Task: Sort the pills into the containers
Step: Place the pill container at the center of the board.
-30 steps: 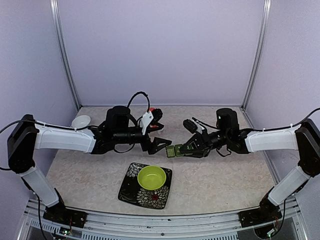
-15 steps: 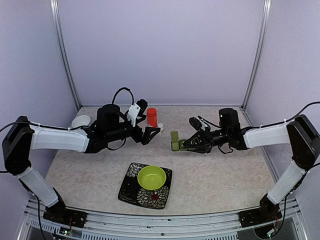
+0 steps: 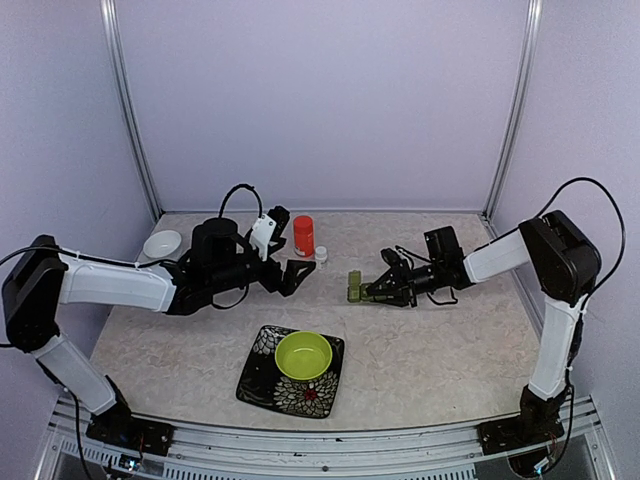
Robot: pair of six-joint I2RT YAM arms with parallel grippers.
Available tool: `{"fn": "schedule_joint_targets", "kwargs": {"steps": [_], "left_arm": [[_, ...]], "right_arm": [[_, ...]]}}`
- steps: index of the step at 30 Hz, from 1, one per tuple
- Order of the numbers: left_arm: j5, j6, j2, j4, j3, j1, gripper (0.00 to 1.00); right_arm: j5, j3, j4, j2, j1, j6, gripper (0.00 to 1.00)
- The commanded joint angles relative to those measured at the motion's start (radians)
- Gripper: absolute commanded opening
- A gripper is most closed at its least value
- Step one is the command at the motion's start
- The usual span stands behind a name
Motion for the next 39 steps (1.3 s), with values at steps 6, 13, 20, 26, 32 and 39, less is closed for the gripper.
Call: {"fn": "schedule_joint_targets", "kwargs": {"steps": [6,13,20,26,32,39], "left_arm": [[-0.04,0.007,-0.049,0.016,-0.022,-0.029,0.99],[-0.048,0.004,-0.06,0.017,-0.034,-0.033,0.99],[-0.045,-0.002,-0.06,0.023,-0.033,-0.036,0.99],[-0.046,-0.002,-0.063,0.024,-0.037,-0.039,0.99],[-0.046,0.0,-0.069,0.024,-0.04,-0.039,0.99],[-0.042,-0.001,-0.067,0.031,-0.039,-0.041,0.99]], "right_arm": [[0.118,0.205,-0.271,0.141,-0.021,-0.163,0.07],[0.214,0.233,-0.383,0.148,-0.023,-0.235,0.17],[0.264,0.217,-0.428,0.128,-0.03,-0.264,0.36],[0.286,0.202,-0.465,0.106,-0.043,-0.293,0.48],[0.388,0.191,-0.533,0.053,-0.07,-0.34,0.53],[0.552,0.182,-0.612,-0.024,-0.088,-0.386,0.54]]}}
